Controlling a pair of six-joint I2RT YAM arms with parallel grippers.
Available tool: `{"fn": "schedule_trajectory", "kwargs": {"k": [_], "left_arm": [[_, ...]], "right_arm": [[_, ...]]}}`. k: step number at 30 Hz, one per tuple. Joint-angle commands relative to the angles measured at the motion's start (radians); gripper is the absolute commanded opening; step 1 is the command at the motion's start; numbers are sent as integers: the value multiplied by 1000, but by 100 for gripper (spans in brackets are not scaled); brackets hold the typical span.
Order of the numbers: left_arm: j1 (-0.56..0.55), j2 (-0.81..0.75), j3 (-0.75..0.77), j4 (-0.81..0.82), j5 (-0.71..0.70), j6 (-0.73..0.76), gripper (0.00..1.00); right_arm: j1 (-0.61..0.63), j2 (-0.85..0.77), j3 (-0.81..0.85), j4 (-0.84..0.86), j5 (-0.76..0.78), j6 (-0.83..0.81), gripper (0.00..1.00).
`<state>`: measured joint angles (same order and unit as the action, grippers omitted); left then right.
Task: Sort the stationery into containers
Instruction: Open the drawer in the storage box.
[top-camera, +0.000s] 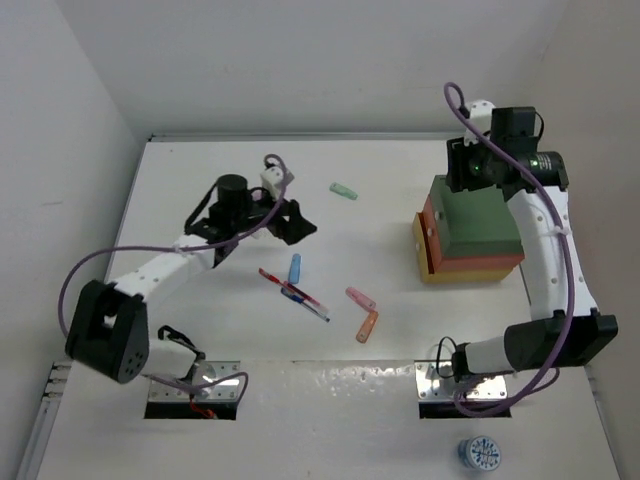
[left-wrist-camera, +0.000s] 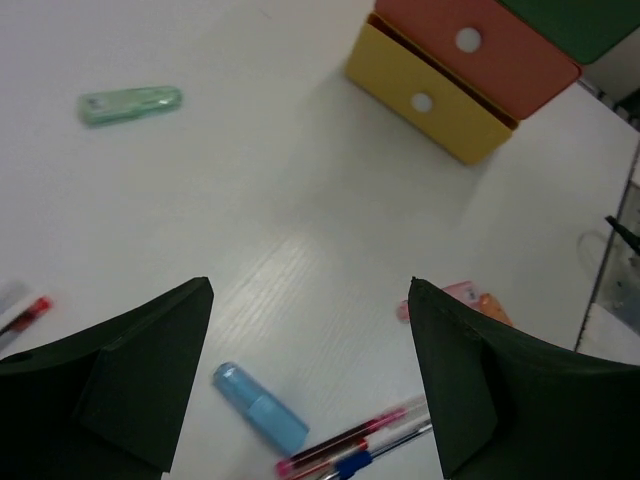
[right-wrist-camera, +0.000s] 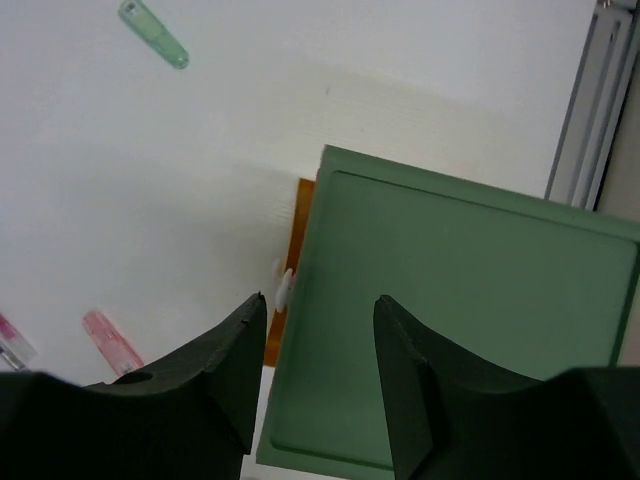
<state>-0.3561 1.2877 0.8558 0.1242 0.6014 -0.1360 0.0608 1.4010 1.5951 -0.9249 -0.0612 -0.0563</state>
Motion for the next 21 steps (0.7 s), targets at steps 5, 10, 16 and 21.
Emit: {"fn": "schedule_trajectory", "kwargs": {"k": [5, 10, 16, 21], "left_arm": [[-207, 289, 199, 225, 69, -175, 85], [-259, 510, 258, 513, 121, -553, 83], [-296, 770, 256, 982, 103, -971, 79], [-340, 904, 317, 1115, 34, -1129, 73]], "right_arm": [[-137, 55, 3, -34, -147, 121, 45], [-154, 99, 13, -71, -178, 138, 44], [-153, 113, -37, -81, -193, 136, 40], [-156, 125, -38, -121, -209, 130, 38]]}}
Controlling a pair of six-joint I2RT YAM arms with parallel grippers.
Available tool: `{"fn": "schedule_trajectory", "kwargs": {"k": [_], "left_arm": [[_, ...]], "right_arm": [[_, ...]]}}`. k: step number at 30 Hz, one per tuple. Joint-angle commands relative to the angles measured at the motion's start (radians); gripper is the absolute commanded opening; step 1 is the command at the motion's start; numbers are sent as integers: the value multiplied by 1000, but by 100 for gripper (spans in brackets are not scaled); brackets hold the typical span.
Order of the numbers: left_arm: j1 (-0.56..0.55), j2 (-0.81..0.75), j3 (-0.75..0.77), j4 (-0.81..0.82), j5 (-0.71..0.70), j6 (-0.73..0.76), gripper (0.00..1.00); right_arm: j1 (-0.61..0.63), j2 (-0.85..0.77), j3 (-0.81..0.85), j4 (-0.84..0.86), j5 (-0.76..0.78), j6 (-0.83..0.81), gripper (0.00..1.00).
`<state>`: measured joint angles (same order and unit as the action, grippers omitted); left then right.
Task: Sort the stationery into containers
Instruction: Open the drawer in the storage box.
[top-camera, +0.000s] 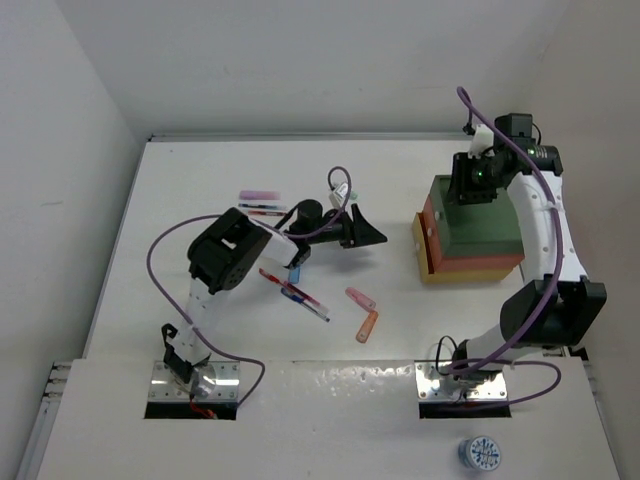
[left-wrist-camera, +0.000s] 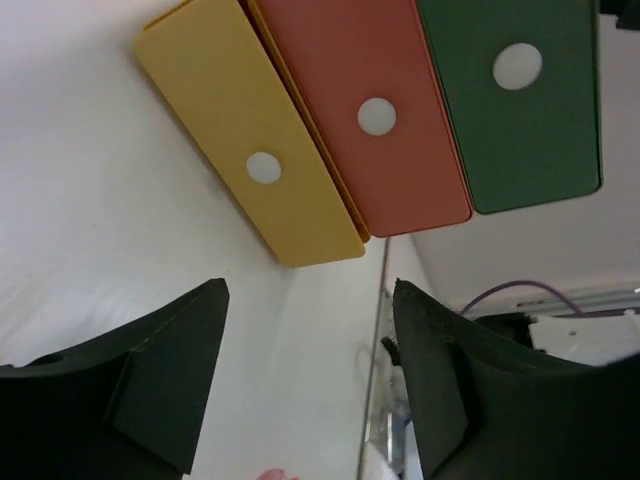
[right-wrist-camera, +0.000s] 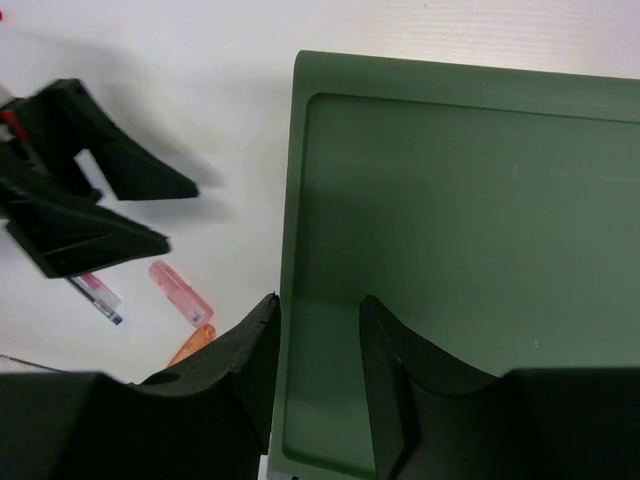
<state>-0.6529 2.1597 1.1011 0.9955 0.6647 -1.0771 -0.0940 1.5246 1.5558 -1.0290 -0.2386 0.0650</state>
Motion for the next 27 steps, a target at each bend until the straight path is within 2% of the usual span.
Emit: {"fn": "schedule_trajectory", "kwargs": {"k": [1, 8, 15, 27], "left_arm": [[-53, 52, 86, 258, -39, -202, 71], [-119, 192, 195, 301, -94, -291, 60], [-129, 238, 249, 232, -149, -293, 61], [-157, 307, 324, 121, -157, -257, 58]], "right_arm": [[0, 3, 1, -22, -44, 9, 37], [16, 3, 1, -63, -48, -4, 35], [39, 0, -29, -60, -10, -11, 30], [70, -30, -120, -39, 33, -22, 18]]}}
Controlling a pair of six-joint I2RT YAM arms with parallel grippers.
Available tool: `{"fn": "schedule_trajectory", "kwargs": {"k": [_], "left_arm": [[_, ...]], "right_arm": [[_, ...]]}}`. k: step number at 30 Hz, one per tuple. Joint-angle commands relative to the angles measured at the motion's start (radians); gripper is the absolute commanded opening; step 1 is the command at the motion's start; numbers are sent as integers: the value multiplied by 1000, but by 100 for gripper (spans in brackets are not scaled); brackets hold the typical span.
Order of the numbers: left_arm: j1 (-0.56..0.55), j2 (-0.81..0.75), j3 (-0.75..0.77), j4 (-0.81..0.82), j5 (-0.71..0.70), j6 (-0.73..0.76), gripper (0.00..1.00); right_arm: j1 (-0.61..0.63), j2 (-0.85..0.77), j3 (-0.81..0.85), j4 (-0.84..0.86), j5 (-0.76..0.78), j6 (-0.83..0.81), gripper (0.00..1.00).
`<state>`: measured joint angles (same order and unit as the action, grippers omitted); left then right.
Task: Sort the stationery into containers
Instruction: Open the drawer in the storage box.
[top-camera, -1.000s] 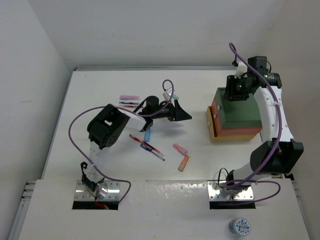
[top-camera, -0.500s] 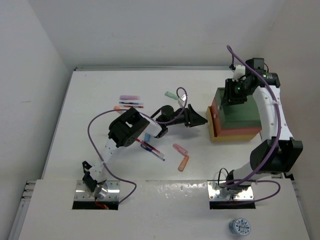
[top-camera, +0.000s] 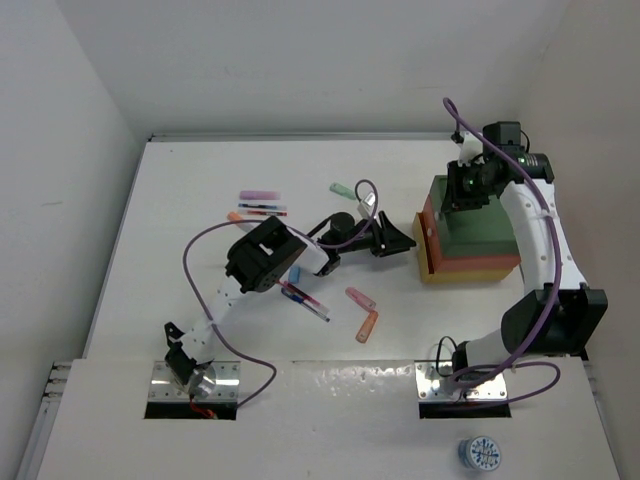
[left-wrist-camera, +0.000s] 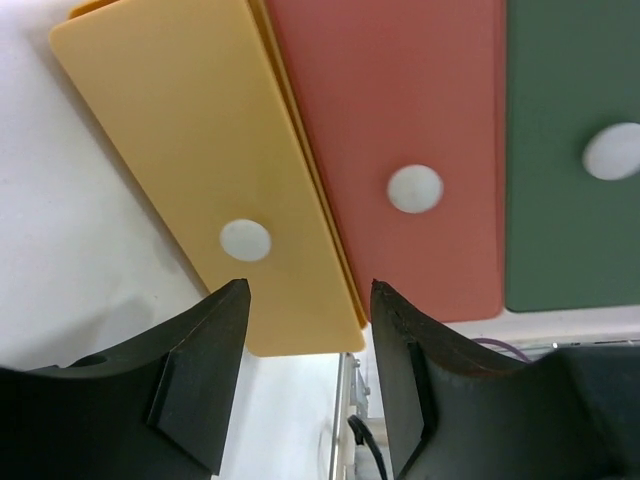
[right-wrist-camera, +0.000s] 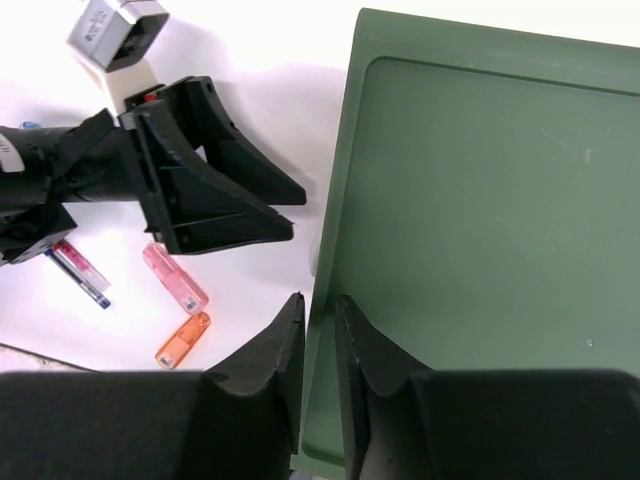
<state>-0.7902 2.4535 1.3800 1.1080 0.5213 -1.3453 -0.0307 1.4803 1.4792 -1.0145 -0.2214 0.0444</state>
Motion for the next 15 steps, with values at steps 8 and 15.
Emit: {"fn": "schedule_trajectory", "kwargs": {"k": [8, 15], "left_arm": [[-24, 59, 86, -36, -21, -9, 56], [-24, 96, 142, -69, -12, -3, 55]], "right_arm": [[8, 14, -56, -58, 16, 0, 15], [8, 17, -60, -58, 11, 0, 14]]}}
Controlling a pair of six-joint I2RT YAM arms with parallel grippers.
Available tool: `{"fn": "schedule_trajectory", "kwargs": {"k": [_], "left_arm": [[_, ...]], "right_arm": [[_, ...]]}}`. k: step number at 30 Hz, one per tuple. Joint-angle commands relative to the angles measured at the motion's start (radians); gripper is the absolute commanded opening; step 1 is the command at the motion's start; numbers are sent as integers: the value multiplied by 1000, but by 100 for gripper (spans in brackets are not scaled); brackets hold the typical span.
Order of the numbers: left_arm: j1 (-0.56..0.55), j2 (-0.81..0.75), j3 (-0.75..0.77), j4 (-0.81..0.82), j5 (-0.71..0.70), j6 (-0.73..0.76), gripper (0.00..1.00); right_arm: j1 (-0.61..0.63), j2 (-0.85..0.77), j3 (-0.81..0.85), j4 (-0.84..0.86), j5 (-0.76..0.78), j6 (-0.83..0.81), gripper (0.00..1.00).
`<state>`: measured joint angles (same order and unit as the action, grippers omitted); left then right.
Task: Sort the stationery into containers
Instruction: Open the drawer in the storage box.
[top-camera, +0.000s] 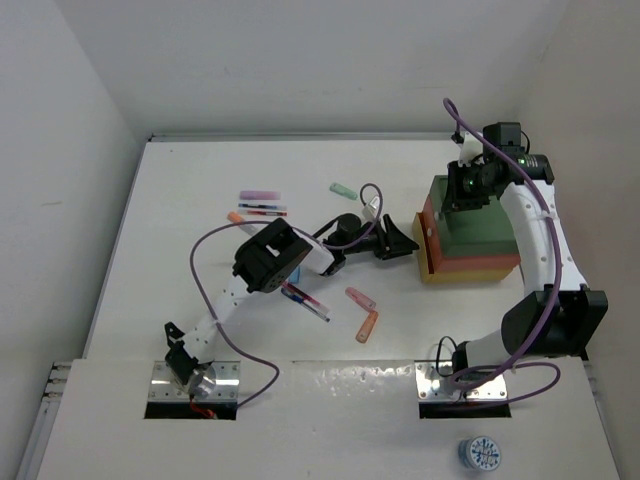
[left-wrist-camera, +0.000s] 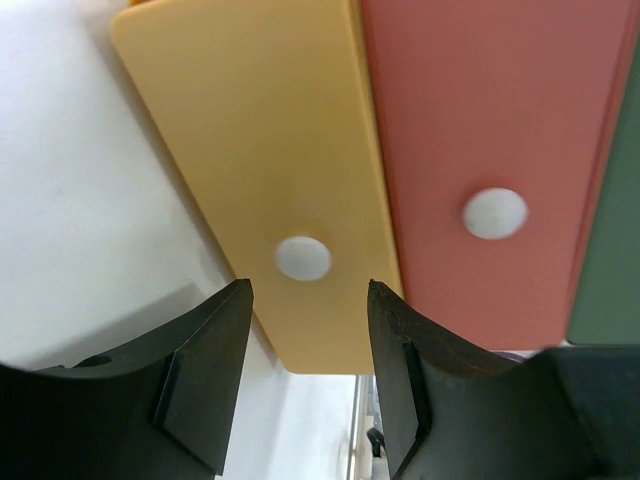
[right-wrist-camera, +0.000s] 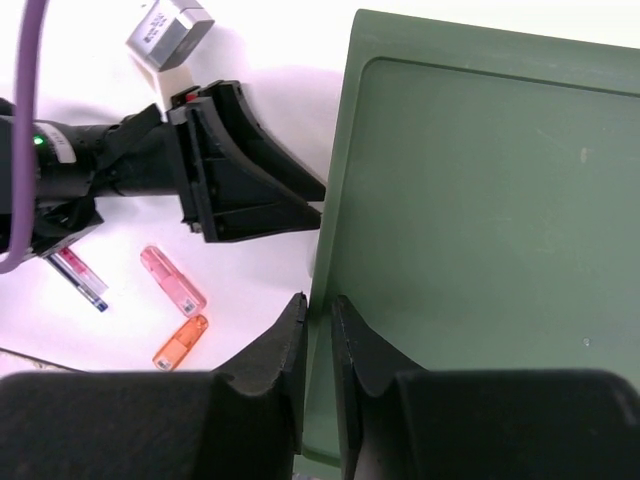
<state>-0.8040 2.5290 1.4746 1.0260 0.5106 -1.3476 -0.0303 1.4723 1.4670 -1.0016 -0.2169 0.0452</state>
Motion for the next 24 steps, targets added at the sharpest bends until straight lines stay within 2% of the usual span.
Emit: {"fn": "schedule_trajectory", "kwargs": {"k": [1, 10, 24], "left_arm": [[-11, 22, 53, 11, 0, 1, 55], [-9, 47, 93, -3, -12, 4, 53], [-12, 68, 125, -27, -15, 19, 44]], "right_arm": [[7, 25, -50, -71, 7, -1, 14], [6, 22, -57, -71, 7, -4, 12], [6, 28, -60, -78, -3, -1, 10]]}}
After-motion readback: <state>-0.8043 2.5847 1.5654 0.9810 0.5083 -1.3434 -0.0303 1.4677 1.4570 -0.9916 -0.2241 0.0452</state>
